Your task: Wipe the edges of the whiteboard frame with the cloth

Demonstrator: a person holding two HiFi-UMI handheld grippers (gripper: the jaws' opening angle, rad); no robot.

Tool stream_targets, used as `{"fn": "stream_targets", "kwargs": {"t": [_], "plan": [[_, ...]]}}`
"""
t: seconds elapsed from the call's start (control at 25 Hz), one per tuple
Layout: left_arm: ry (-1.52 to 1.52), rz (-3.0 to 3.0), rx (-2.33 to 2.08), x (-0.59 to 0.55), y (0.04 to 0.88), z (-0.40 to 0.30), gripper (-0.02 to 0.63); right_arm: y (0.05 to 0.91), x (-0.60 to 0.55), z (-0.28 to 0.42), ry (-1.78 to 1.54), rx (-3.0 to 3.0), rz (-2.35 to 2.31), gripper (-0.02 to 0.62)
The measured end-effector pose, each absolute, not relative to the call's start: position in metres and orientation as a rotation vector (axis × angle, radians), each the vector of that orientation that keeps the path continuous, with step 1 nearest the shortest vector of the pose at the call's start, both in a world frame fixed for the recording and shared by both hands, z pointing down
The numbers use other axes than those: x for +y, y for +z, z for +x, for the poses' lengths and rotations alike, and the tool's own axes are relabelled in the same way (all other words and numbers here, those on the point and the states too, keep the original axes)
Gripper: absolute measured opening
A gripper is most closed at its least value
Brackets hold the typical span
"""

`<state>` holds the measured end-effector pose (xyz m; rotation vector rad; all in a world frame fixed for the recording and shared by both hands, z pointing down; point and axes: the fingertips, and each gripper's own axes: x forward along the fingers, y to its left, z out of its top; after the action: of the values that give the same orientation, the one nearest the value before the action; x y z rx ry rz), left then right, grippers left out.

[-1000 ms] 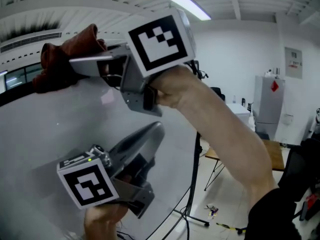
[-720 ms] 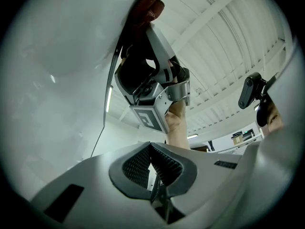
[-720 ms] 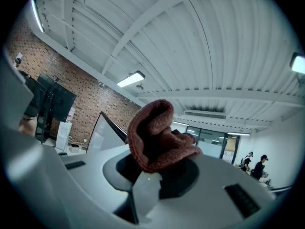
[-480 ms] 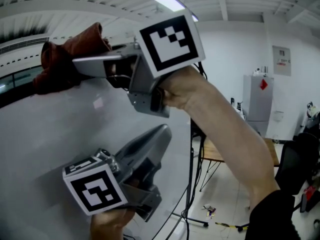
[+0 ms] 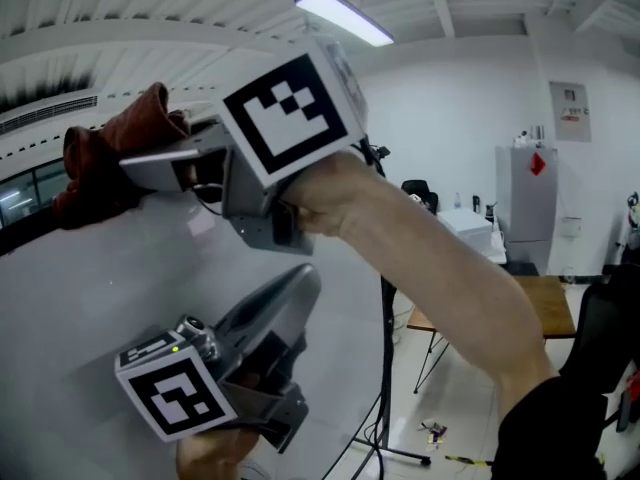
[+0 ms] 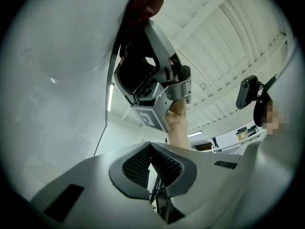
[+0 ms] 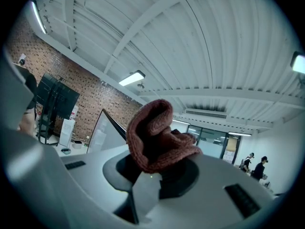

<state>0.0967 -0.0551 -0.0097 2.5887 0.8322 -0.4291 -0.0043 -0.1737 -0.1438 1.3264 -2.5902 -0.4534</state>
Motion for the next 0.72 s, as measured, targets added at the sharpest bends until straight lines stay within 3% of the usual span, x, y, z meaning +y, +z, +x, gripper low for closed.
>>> {"fn": "stream_targets", "kwargs": {"t": [0.32, 0.72], "plan": [[-0.410, 2.600, 0.771, -0.050, -0.007, 0.182, -0.003, -0.148, -0.164, 0.088, -0.449, -2.581, 1.345, 0.077], [-0.416, 2.592, 0.728, -0.061, -0.002, 0.185, -0.003, -0.146, -0.167, 0.091, -0.435, -2.603, 1.331, 0.077]]}}
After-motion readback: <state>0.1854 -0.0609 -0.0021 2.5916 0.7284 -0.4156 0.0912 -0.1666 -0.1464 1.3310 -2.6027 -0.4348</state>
